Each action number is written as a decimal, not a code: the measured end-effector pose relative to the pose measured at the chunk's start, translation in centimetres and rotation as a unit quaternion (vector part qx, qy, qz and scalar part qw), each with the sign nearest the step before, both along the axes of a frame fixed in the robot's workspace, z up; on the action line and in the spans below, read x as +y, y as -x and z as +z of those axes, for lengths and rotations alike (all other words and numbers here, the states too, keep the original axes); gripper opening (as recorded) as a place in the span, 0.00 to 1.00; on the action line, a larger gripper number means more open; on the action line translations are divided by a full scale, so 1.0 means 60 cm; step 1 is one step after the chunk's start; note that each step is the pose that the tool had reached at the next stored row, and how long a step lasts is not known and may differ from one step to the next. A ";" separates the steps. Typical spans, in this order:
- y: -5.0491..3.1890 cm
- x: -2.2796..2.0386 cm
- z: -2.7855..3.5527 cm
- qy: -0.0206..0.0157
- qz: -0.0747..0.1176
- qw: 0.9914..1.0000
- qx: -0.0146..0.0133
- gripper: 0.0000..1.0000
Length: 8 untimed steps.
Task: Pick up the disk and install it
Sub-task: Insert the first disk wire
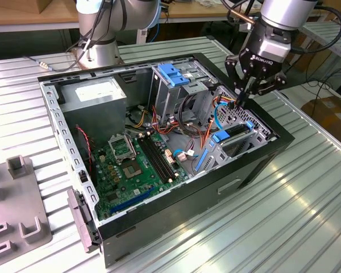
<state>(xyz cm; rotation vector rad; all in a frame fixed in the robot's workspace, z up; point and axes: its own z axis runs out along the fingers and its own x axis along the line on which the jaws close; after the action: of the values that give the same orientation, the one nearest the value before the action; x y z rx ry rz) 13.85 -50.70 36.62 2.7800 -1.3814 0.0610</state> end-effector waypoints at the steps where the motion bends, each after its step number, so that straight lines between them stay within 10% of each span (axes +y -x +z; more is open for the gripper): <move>1: 0.000 0.0000 0.000 0.000 0.000 1.000 0.000 0.16; 8: 0.001 0.0001 -0.001 0.000 -0.041 0.999 0.000 0.16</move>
<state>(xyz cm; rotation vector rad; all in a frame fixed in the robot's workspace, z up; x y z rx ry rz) 13.81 -50.69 36.57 2.7200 -1.4928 0.0587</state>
